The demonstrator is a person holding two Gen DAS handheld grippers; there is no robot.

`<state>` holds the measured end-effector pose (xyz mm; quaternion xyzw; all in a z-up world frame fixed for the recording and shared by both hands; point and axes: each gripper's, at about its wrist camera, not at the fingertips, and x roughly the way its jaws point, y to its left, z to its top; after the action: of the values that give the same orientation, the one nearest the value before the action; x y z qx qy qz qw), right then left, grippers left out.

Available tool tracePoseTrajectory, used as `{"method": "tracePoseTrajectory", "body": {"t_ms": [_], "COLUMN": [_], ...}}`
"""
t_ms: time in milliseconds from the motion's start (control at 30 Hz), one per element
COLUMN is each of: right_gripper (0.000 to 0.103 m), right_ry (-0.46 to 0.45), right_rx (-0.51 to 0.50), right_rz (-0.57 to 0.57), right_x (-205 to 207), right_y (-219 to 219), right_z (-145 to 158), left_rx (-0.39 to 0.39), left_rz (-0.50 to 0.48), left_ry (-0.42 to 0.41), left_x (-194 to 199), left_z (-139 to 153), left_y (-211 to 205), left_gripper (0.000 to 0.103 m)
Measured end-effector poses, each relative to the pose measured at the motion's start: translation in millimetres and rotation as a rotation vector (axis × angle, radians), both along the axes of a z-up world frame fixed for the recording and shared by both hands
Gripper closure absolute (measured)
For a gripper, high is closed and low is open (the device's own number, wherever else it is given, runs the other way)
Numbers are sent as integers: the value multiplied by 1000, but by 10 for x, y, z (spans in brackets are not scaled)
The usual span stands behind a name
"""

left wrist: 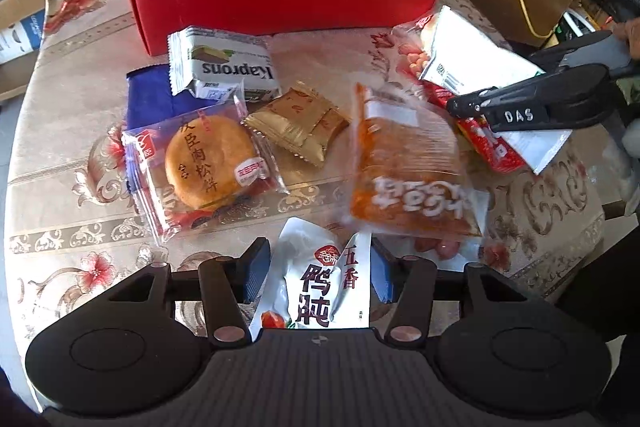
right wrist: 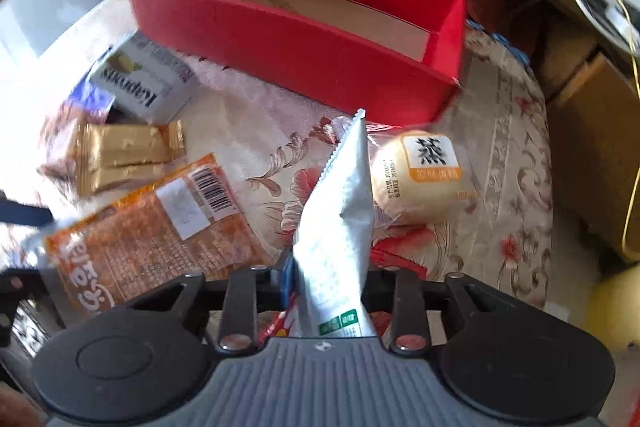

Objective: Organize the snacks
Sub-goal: 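Carry the white snack bag in the left gripper while the right gripper lifts the sachet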

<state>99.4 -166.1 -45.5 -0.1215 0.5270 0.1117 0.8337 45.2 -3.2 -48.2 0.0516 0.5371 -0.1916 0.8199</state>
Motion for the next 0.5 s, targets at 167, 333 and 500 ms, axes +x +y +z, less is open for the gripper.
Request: {"method": "tracePoseTrajectory", "body": {"t_ms": [167, 333, 500], "right_gripper": [79, 79, 79], "right_ry": [12, -5, -43], "right_rx": [97, 199, 307], "right_rz": [-70, -104, -133], "right_x": [-49, -169, -224], "right_y": [-106, -163, -245], "right_z": [88, 232, 408], "left_rx": [-20, -50, -105], "left_rz": [10, 39, 82], "left_ry": [-15, -38, -69], "left_x": [-9, -26, -22], "left_z": [60, 141, 282], "left_y": [27, 121, 208], "left_gripper": [43, 44, 44]}}
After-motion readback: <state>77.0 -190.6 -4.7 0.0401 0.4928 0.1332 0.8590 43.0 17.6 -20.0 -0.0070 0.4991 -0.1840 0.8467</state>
